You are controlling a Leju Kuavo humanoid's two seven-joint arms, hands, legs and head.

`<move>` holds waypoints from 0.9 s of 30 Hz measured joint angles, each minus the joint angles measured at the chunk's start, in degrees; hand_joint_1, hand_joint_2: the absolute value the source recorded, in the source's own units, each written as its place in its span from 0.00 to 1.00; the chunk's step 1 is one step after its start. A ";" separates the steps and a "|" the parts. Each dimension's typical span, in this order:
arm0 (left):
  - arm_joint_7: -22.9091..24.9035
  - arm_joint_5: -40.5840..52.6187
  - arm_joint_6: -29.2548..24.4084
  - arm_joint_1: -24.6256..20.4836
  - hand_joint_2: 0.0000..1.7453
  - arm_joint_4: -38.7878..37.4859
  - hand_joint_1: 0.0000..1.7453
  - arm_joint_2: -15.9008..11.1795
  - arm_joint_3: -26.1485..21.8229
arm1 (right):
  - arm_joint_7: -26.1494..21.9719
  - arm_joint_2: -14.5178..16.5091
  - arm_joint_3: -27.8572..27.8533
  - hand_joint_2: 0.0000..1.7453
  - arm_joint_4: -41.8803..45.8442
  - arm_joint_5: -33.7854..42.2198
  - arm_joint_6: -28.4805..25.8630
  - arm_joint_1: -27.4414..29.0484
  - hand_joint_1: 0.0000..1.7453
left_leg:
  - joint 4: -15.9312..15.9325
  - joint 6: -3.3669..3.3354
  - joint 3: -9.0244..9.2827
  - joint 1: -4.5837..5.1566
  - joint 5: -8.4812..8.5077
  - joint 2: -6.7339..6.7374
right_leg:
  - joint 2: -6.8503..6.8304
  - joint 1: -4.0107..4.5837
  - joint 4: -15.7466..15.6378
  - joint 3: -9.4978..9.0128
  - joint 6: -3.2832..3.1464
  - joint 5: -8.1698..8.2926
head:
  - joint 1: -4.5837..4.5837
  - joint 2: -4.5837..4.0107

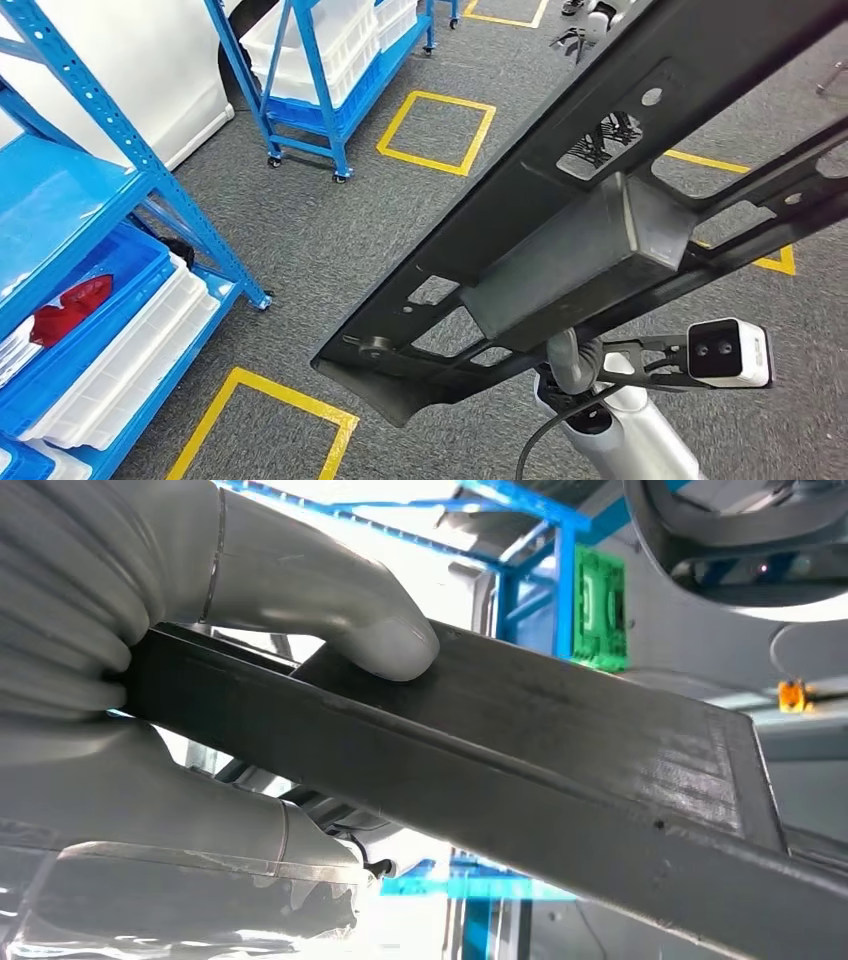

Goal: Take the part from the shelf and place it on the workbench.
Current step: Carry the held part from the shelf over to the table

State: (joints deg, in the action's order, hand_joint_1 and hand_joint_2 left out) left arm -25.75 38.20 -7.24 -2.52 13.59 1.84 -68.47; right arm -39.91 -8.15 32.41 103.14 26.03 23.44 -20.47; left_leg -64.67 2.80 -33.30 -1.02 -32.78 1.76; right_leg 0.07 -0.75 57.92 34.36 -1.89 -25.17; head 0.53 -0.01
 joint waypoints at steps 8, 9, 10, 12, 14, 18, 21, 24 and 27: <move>0.21 0.67 0.57 0.00 0.00 -0.05 0.00 0.37 -0.05 | 0.01 -2.19 0.63 1.00 0.01 -3.66 1.93 4.79 1.00 | 6.02 -2.17 2.28 0.34 5.01 -6.06 | 5.56 0.59 0.37 0.35 0.12 0.38 | 0.04 0.01; 0.22 0.70 0.56 -0.07 0.00 -0.05 0.00 0.37 -0.05 | -0.01 -2.20 0.65 1.00 0.01 -3.73 1.91 4.91 1.00 | 7.29 -2.40 2.77 0.44 5.11 -6.89 | 6.28 0.35 0.35 0.60 0.47 0.58 | 0.05 0.01; 0.24 0.71 0.55 -0.15 0.00 -0.06 0.00 0.38 -0.05 | 0.00 -2.22 0.67 1.00 0.01 -3.77 1.90 5.04 1.00 | 7.69 -2.52 2.88 0.57 5.09 -6.65 | 7.02 0.17 0.25 0.83 0.90 0.83 | 0.10 0.01; 0.28 0.77 0.58 -0.41 0.00 -0.06 0.00 0.40 -0.07 | 0.01 -2.32 0.69 1.00 0.01 -3.94 1.89 5.26 1.00 | 8.76 -2.80 3.37 0.51 5.63 -5.23 | 7.13 0.08 0.27 1.16 1.58 0.97 | 0.13 0.01; 0.35 0.88 0.72 -0.58 0.00 -0.06 0.00 0.58 -0.06 | 0.15 -2.37 0.91 1.00 -0.13 -4.79 1.83 5.05 1.00 | 9.95 -3.25 3.91 0.38 6.38 -3.55 | 4.08 0.31 3.37 2.65 1.90 -1.14 | -0.07 0.01; 0.52 1.11 1.53 -0.53 0.00 -0.10 0.00 1.02 -0.07 | 0.94 -2.15 3.15 1.00 -1.31 -7.39 1.19 4.66 1.00 | 10.02 -3.44 3.70 0.63 6.52 -0.21 | 0.55 -0.23 15.42 8.24 2.67 -6.32 | -0.21 0.01; 0.76 1.46 2.40 -0.88 0.00 -0.19 0.00 1.29 -0.01 | 1.02 -2.05 4.87 1.00 -2.60 -7.78 0.29 3.71 1.00 | 9.28 -2.89 3.51 0.55 6.01 1.74 | -1.44 -0.84 7.91 3.90 3.23 -2.48 | -0.23 0.01; 1.67 2.09 2.53 -1.04 0.00 -0.34 0.00 1.45 0.09 | 0.55 -1.85 5.70 1.00 -3.89 -7.24 -0.22 1.84 1.00 | 8.29 -1.78 3.39 0.84 5.15 3.15 | -3.66 -0.36 0.68 0.04 2.49 -0.82 | -0.16 0.01; 2.70 2.68 2.32 -1.25 0.00 -0.54 0.00 1.78 0.34 | 0.09 -1.68 5.98 1.00 -5.26 -6.28 -0.23 0.49 1.00 | 8.12 -0.75 3.59 0.61 4.72 3.64 | -1.98 -0.10 0.44 0.27 1.26 -0.57 | -0.12 0.01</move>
State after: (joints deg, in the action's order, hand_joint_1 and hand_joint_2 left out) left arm -23.05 40.87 -4.92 -3.76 13.05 3.61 -68.13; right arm -39.82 -9.83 38.39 97.88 19.75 23.21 -19.98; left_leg -56.54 2.04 -29.71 -0.41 -28.06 5.39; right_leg -1.91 -0.85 58.36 34.63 -0.63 -25.74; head 0.41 -0.01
